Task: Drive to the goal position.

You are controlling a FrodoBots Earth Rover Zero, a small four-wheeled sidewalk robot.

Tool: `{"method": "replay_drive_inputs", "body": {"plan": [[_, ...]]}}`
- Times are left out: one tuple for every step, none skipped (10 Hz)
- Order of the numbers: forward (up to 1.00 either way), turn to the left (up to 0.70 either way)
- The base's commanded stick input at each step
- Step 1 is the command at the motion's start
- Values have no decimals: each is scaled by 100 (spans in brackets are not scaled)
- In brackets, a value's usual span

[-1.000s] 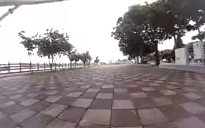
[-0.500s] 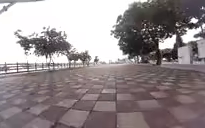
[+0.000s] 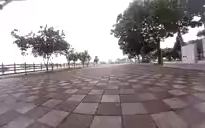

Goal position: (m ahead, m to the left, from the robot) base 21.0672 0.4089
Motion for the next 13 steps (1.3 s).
{"method": "replay_drive_inputs", "body": {"plan": [[100,0],[100,0],[100,0],[100,0],[100,0],[100,0],[100,0],[100,0],[100,0],[100,0],[100,-17],[100,-38],[100,-17]]}}
